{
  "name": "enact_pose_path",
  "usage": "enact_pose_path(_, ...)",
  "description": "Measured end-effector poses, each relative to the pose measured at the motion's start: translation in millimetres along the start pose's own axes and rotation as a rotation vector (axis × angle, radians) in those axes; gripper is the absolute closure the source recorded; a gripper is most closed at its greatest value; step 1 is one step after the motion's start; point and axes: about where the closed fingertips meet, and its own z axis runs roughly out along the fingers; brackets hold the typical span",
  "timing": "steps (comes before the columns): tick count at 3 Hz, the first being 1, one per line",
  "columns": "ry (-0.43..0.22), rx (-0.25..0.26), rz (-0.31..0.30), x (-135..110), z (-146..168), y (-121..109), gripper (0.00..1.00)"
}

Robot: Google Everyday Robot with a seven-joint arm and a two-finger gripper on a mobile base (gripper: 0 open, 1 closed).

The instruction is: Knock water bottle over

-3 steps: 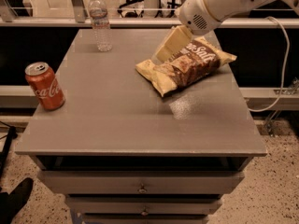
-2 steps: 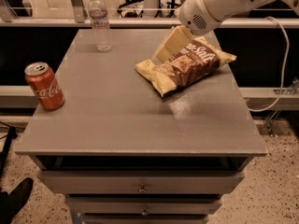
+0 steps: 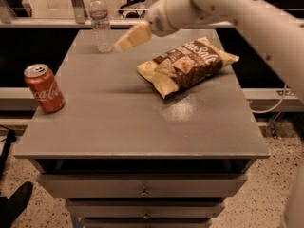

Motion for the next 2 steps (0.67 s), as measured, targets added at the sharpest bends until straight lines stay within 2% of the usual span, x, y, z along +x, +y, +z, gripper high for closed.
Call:
enact_pose_path(1,-0.090,-0.008,0.024,-29.3,44.8,-4.0,0.00)
enact_pose_path(2,-0.172,-0.019,0.016,-62.9,102.3,-11.7,0.00)
